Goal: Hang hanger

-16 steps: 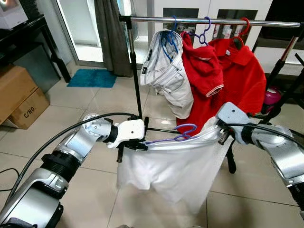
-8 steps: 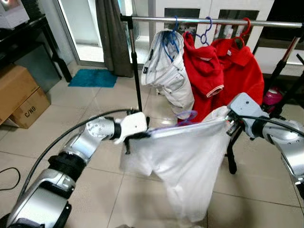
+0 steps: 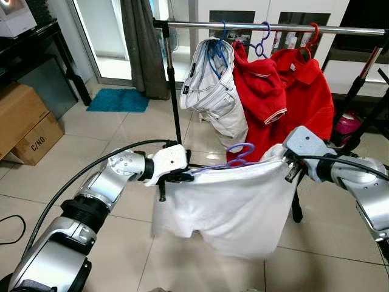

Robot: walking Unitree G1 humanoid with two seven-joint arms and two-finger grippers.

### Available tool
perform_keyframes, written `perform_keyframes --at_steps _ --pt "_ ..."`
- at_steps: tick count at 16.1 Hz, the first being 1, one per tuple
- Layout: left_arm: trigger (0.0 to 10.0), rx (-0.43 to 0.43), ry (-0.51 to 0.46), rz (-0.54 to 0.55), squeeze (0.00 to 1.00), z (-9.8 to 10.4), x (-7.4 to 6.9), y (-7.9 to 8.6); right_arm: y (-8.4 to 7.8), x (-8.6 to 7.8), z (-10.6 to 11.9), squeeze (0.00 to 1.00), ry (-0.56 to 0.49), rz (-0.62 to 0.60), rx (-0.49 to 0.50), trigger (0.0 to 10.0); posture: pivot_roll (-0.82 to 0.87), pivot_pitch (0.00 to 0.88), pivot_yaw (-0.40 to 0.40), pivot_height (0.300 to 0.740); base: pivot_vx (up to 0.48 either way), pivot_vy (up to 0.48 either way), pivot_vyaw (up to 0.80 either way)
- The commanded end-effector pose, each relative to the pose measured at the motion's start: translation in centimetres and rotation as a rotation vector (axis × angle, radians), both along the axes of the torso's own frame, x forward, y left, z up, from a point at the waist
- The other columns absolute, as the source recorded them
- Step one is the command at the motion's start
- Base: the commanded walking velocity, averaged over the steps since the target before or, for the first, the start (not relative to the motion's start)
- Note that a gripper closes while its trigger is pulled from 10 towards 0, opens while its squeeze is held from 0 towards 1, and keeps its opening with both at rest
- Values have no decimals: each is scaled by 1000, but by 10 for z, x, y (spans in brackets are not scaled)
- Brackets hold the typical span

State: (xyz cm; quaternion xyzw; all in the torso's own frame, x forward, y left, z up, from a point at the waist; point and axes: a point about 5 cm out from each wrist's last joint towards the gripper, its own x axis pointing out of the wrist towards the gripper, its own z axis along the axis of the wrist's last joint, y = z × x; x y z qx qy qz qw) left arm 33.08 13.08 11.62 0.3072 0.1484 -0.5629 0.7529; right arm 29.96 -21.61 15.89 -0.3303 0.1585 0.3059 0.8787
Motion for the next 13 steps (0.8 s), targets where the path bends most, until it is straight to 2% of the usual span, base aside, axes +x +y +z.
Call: perform_keyframes --at_steps 1,5,6,7,8,10,11,12,13 --pt "0 15 -18 33 0 5 5 5 3 -1 6 0 -11 22 -3 0 -244 0 80 740 0 0 0" --pt "0 -9 -25 43 0 8 7 1 12 -6 4 0 15 62 -11 0 -246 0 78 740 0 0 0" --pt "0 -12 -25 44 0 8 7 0 14 -7 4 0 23 67 -10 275 -247 0 78 740 0 0 0" --pt "0 -18 -23 41 0 9 6 -1 17 -8 3 0 29 72 -10 6235 -247 0 77 740 0 0 0" --pt "0 -27 -20 39 0 9 6 -3 21 -9 1 0 47 77 3 10000 -247 0 76 740 0 0 0" --pt "0 -34 -19 37 0 10 6 -4 27 -12 -1 0 76 81 32 10000 -248 0 77 740 0 0 0" --pt "0 -35 -22 32 0 11 6 -5 29 -11 0 937 77 74 46 10000 -249 0 79 740 0 0 0" --pt "0 -37 -21 25 0 11 6 -7 28 -11 1 1000 74 66 47 10000 -250 0 79 740 0 0 0" --pt "0 -39 -20 20 0 11 5 -8 28 -10 1 1000 73 62 47 10000 -249 0 78 740 0 0 0"
